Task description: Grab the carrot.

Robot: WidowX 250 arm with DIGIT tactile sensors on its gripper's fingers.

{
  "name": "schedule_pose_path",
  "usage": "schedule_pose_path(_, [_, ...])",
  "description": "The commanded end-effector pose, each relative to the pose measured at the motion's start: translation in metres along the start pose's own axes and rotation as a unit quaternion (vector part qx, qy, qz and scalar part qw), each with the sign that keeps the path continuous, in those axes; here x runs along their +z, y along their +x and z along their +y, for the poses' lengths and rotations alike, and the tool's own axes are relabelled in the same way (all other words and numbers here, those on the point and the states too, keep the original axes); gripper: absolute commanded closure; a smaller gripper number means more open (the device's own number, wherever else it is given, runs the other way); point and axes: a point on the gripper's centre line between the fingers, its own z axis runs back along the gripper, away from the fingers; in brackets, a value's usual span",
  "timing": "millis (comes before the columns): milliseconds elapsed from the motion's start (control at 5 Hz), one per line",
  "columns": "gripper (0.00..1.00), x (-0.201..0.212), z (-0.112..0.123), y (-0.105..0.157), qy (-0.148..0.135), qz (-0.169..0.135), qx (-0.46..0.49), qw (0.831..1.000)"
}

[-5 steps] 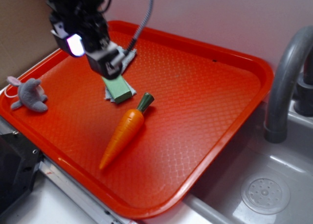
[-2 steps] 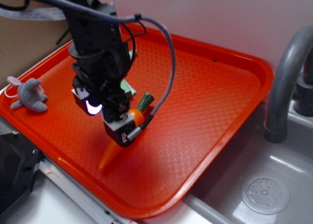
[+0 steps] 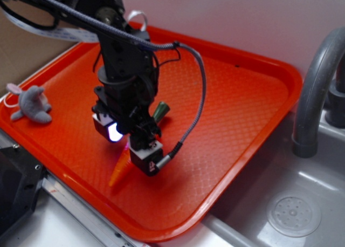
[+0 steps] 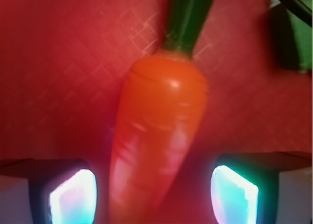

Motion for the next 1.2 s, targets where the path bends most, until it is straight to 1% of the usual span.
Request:
schedule_pose_path(0, [0.13, -0.010, -0.016, 0.011, -0.012, -0.016, -0.040, 0.999])
schedule_pose_path(200, [1.00, -0.009, -0.013, 0.012, -0.011, -0.019, -0.039, 0.999])
schedule_pose_path(400, [1.00, -0.009, -0.009, 0.012, -0.004, -0.021, -0.038, 0.999])
schedule_pose_path(600, [1.00, 0.008, 0.005, 0.020, 0.005, -0.031, -0.076, 0.997])
schedule_pose_path(800, [1.00, 0.046, 0.026, 0.031, -0.001, -0.041, -0.090, 0.995])
schedule_pose_path(1000, [1.00, 0.097, 0.058, 0.043, -0.020, -0.062, -0.046, 0.997])
